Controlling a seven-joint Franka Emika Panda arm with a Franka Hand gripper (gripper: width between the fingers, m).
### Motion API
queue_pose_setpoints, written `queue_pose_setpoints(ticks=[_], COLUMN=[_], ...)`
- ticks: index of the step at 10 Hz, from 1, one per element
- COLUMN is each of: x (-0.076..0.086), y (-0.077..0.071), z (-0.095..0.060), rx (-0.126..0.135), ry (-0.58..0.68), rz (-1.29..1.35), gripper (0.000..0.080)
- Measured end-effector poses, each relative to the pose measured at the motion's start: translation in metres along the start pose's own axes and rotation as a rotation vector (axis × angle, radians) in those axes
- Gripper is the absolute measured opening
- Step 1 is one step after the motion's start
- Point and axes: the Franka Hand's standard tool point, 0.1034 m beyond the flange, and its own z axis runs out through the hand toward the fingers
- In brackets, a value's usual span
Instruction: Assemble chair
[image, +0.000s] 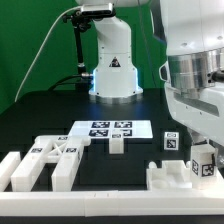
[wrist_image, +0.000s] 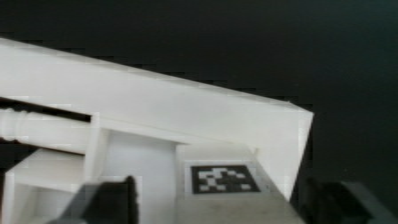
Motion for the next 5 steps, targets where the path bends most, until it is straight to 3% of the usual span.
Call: queue_pose_setpoints(ticks=[1,2,5], x=[0.001,-0.003,0.017], y=[0.002,0.005,0.005], z=[0.002,0.001,-0.004], rx=[-0.010,-0.050,-0.040], ry=[0.006,-0.009,-0.015], rz=[-0.184,-0.382,-0.818], gripper=[0.0610,0.0638,0.0646])
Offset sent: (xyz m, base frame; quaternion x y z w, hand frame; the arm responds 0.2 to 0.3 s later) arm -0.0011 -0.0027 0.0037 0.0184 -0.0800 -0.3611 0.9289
